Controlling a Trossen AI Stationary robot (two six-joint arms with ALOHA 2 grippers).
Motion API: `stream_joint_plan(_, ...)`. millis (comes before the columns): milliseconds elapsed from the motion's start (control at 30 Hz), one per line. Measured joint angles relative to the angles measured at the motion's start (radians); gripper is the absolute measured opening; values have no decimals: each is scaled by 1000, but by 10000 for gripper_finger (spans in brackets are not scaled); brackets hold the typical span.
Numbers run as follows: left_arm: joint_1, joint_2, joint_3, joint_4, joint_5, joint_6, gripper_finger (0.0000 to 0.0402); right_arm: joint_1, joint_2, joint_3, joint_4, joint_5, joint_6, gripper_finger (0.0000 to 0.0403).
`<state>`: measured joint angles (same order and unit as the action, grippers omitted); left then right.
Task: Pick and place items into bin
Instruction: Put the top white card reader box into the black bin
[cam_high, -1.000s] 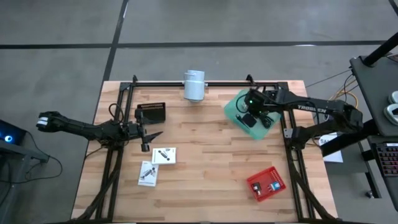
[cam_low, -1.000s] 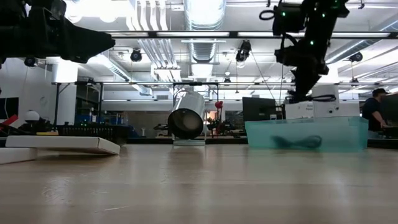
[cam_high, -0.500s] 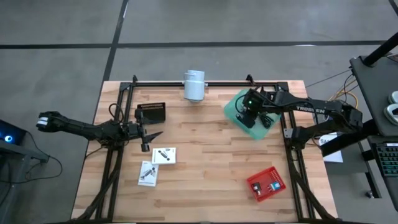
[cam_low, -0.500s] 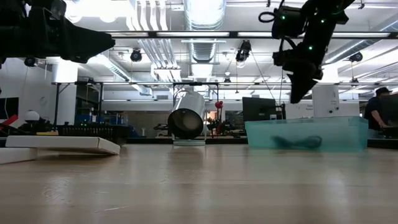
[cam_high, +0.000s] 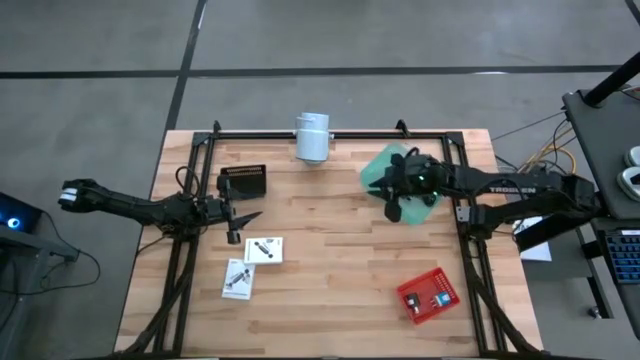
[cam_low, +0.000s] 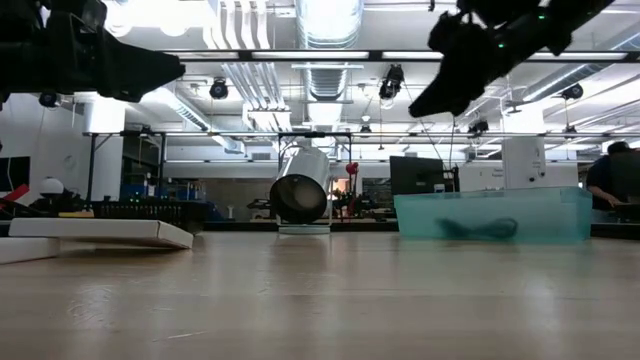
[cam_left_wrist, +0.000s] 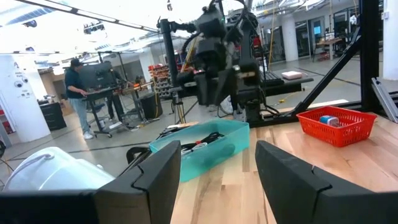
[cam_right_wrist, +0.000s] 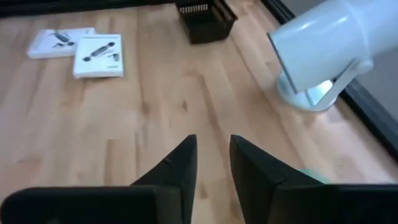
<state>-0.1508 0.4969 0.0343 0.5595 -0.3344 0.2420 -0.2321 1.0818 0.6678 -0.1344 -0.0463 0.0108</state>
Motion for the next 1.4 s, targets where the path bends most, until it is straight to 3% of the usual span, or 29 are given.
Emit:
stream_joint_plan(300, 0, 0, 0, -1, 0, 0, 192, 212, -260, -242, 79, 187, 70, 47)
stream_joint_plan(567, 0, 2, 0, -1, 0, -1, 192, 330, -465, -442, 457, 206, -9, 38)
stream_joint_plan(800, 0, 27, 0, 0, 0, -1, 192, 337, -486, -569, 684, 211, -97, 38)
stream_joint_plan(1000, 0, 60, 0, 0, 0, -2, 192, 337, -485, -580, 691, 282, -129, 38)
stream_joint_plan(1200, 0, 121, 0, 0, 8, -123, 192, 337, -485, -556, 696, 285, -240, 38)
stream_joint_plan(1400, 0, 198, 0, -3, 9, -126, 192, 337, -484, -535, 694, 285, -345, 38)
